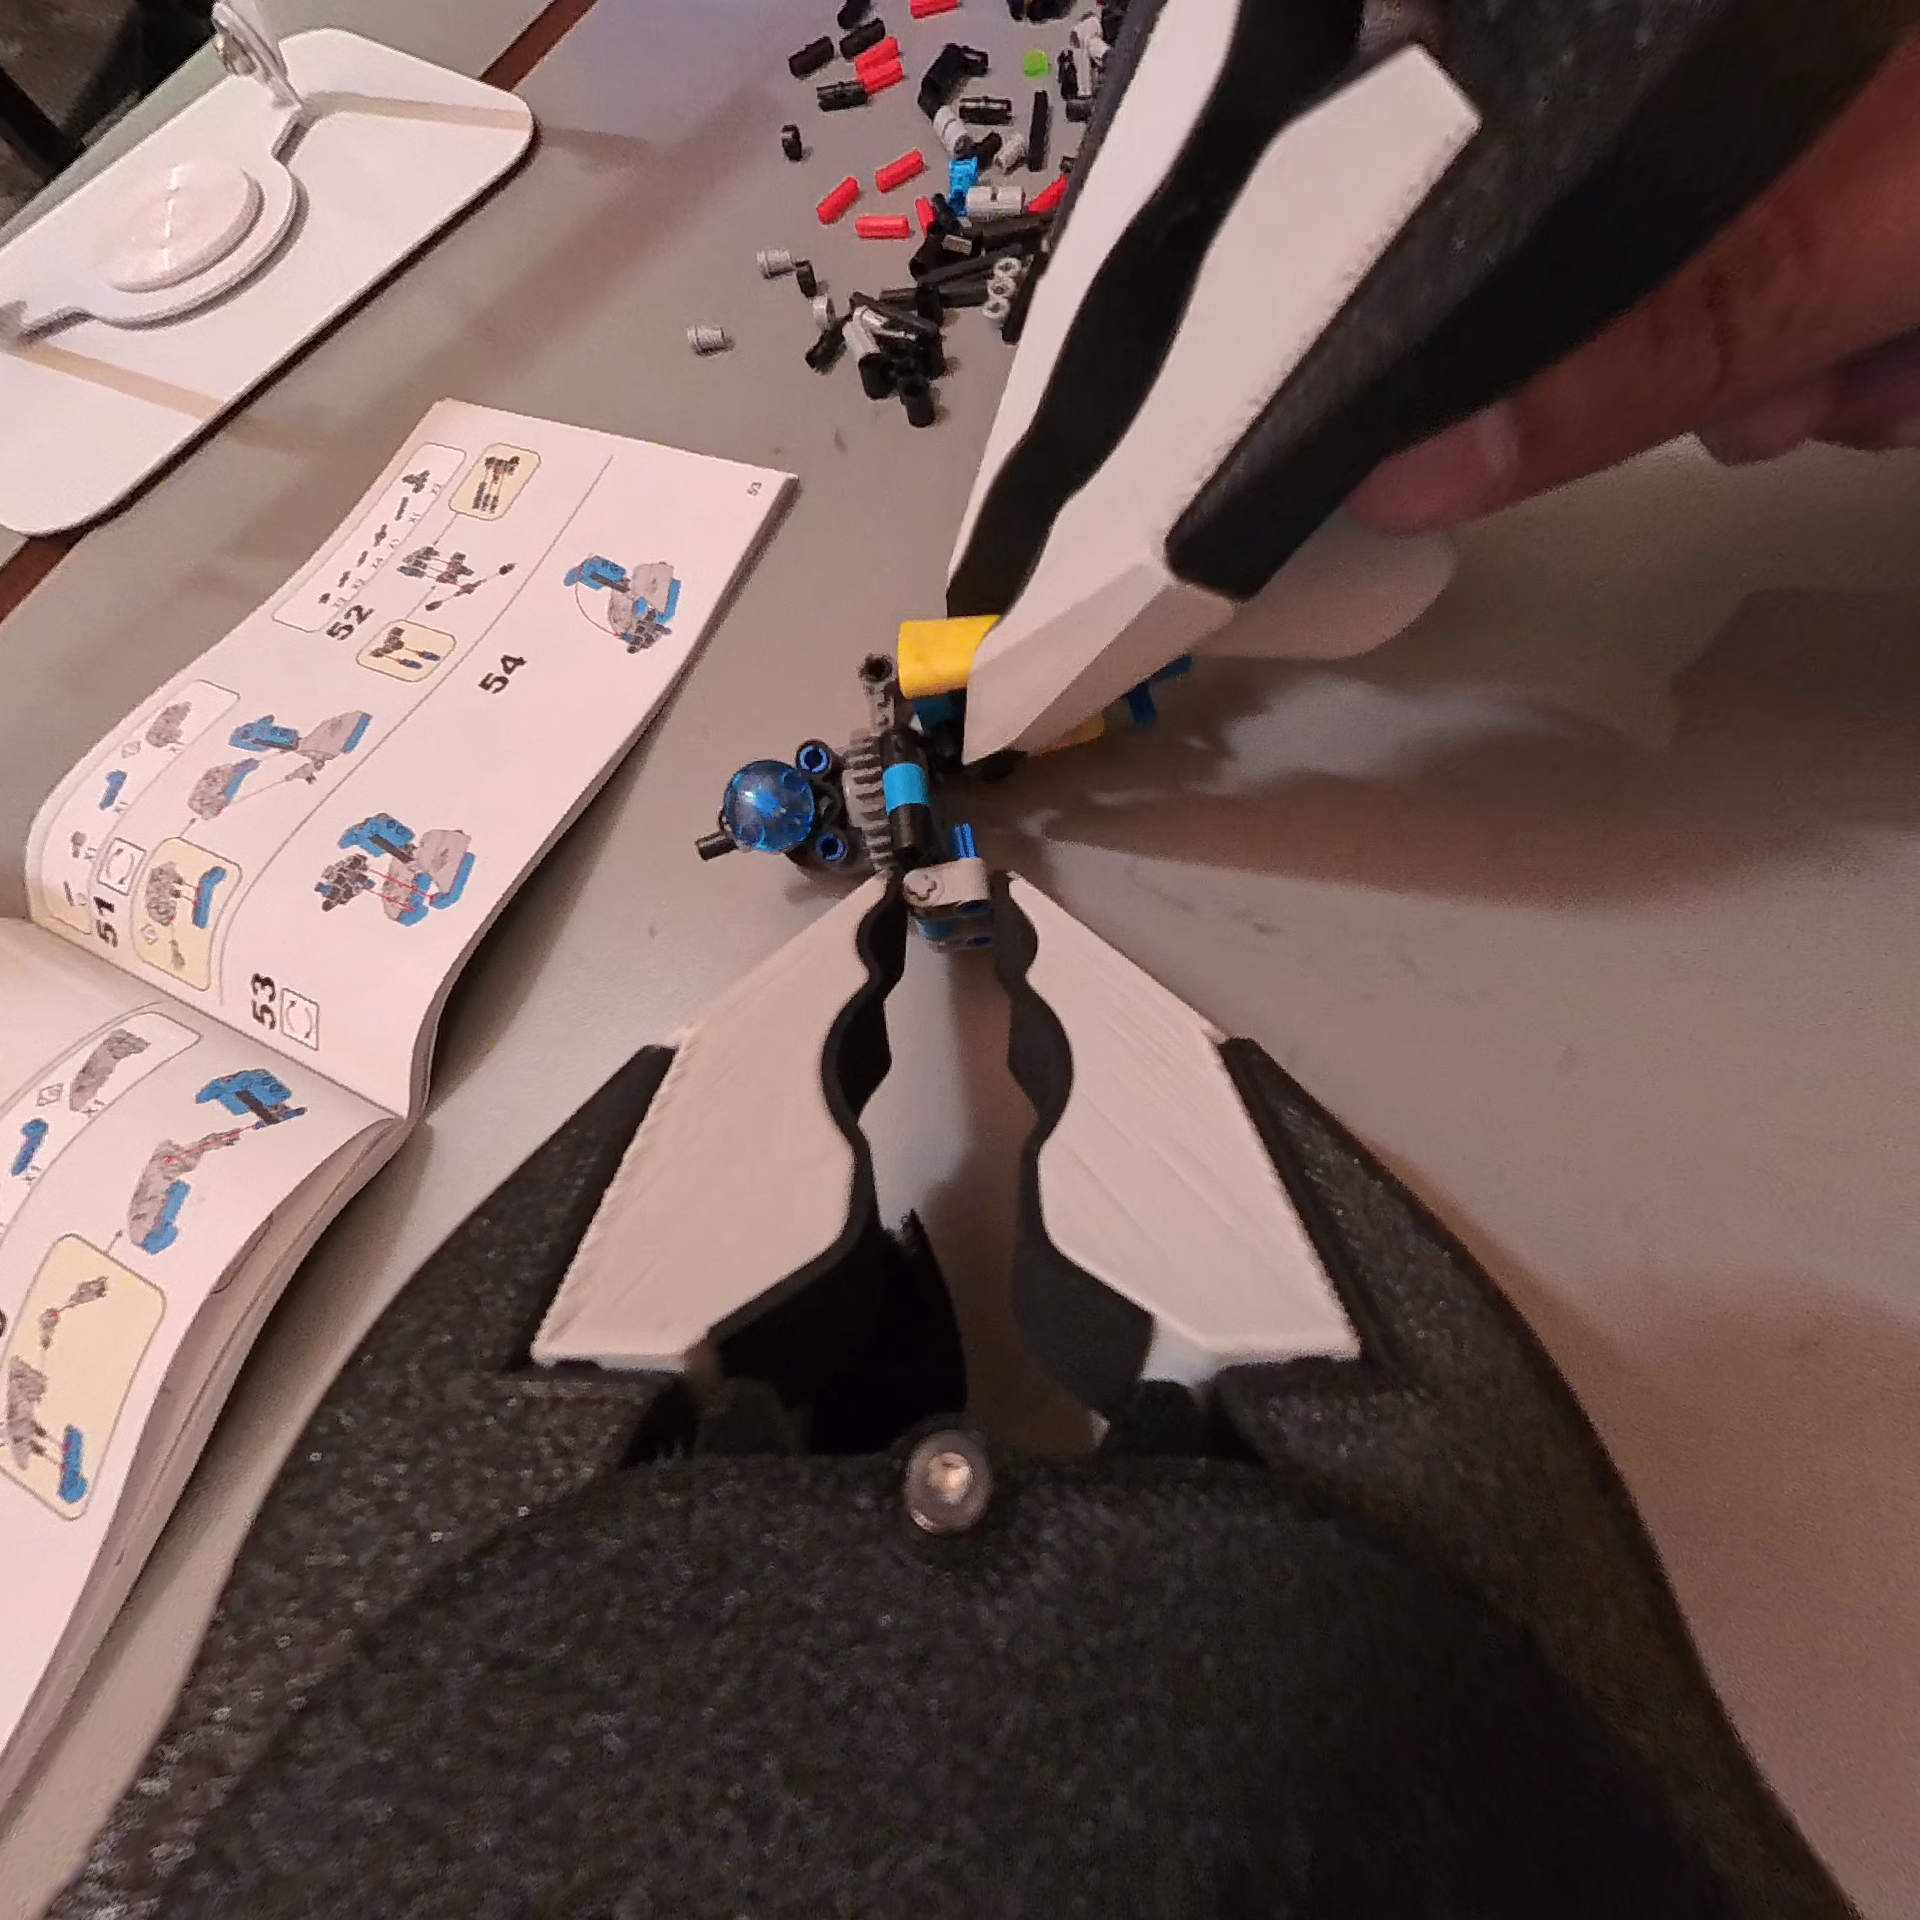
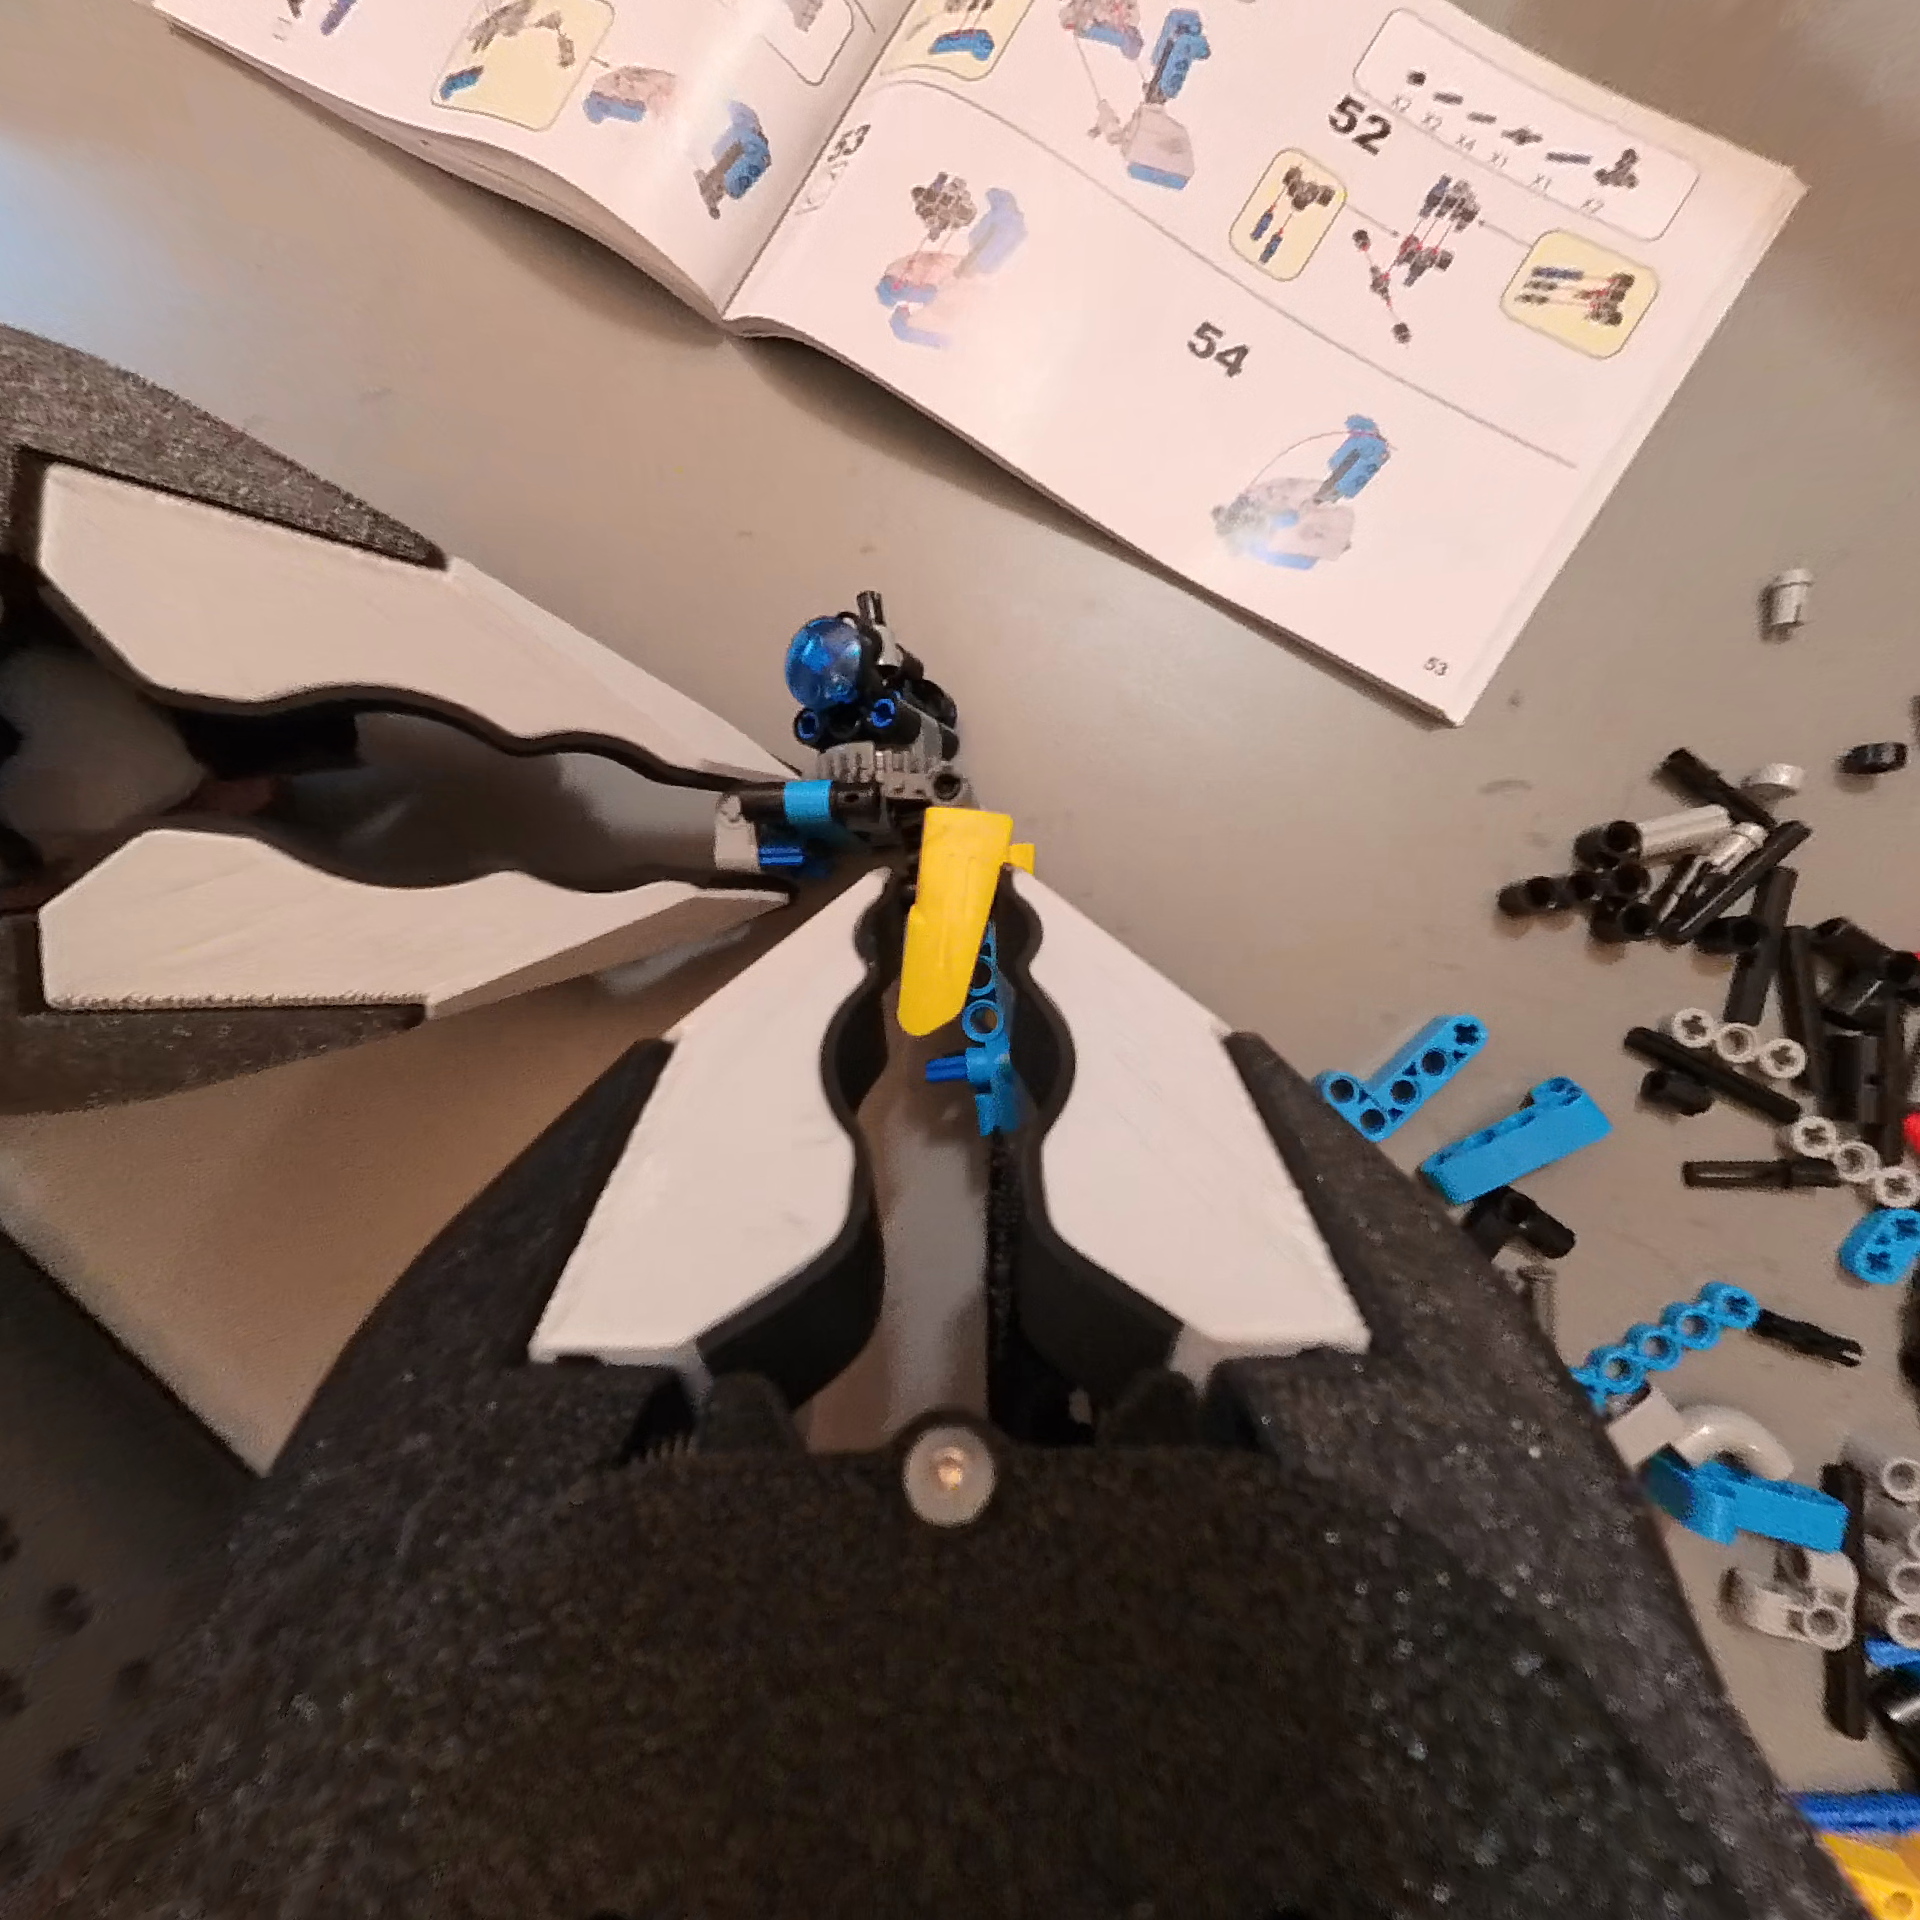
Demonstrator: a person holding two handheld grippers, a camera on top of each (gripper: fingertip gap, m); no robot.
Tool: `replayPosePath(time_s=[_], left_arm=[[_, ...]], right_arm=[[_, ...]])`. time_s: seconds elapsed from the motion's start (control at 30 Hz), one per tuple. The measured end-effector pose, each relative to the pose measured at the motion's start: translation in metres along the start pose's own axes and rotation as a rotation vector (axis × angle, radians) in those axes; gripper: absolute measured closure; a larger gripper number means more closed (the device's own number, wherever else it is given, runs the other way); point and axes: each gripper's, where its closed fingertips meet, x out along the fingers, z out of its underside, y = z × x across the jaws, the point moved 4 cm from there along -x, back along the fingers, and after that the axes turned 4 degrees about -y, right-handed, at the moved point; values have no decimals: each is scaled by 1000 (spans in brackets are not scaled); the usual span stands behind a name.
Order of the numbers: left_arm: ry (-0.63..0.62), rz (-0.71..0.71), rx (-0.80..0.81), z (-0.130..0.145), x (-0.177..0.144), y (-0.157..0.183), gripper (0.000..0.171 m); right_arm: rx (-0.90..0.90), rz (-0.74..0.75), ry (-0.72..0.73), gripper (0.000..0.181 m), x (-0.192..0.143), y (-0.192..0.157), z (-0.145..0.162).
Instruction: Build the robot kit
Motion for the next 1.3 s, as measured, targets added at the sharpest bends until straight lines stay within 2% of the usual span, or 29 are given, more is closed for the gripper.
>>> replayPosePath(time_s=[0.3, 0.5, 0.6, 0.87, 1.1, 1.3], left_arm=[[-3, -3, -17, 0, 1, 0, 156], [-5, -3, -2, 0, 1, 0, 156], [-5, 6, 5, 0, 1, 0, 156], [-4, 27, -9, 0, 1, -2, 156], [-5, 23, -22, -1, 1, -2, 156], [-5, 20, -26, -1, 1, -3, 156]], right_arm=[[-49, -16, -22, 164, -1, 0, 2], [-200, 68, -36, 164, -3, -1, 0], [-211, 48, -47, 165, -3, -1, 1], [-51, -159, -33, 165, -1, 6, 1], [17, -144, -23, 165, 1, 4, -1], [-20, -100, -32, 165, 1, 2, -1]])
